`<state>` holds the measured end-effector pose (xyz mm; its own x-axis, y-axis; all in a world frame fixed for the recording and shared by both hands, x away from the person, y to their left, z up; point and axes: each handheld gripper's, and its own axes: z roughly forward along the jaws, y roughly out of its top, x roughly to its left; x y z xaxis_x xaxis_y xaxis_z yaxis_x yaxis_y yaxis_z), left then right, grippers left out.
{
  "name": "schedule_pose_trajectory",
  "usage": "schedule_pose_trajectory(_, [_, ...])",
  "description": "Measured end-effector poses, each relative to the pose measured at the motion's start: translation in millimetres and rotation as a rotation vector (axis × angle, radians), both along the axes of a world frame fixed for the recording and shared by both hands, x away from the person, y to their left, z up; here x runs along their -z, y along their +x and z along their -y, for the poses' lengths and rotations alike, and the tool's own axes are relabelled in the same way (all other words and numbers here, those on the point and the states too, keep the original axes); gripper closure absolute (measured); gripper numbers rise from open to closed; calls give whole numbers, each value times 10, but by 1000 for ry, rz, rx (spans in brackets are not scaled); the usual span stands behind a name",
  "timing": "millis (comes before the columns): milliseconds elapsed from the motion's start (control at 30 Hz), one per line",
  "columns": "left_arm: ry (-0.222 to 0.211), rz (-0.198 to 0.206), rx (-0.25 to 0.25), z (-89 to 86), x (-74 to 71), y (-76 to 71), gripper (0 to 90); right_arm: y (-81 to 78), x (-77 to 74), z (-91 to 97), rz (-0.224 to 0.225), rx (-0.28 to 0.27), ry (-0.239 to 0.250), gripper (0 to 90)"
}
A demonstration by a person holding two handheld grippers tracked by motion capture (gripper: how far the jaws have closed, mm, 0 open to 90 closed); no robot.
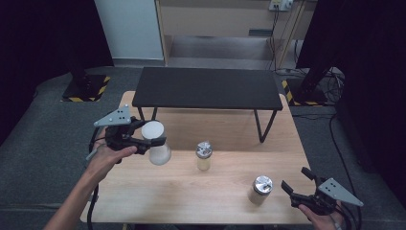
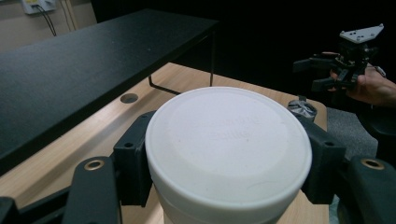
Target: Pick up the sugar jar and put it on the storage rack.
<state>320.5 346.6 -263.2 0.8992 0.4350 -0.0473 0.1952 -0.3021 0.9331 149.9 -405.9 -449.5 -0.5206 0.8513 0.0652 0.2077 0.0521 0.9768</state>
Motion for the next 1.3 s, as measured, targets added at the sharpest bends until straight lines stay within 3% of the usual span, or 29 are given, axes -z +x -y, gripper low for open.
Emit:
schedule_pose_trajectory(267, [27, 16, -27, 75, -225, 59, 326, 6, 0, -4, -2, -1, 1, 69])
schedule_pose_trajectory(733, [30, 16, -50, 206, -406, 244, 327, 8, 8, 3, -3, -2, 4, 69])
schedule_pose_trajectory(1300, [34, 14, -191, 292, -697, 488, 327, 9, 14, 11, -5, -1, 7, 70])
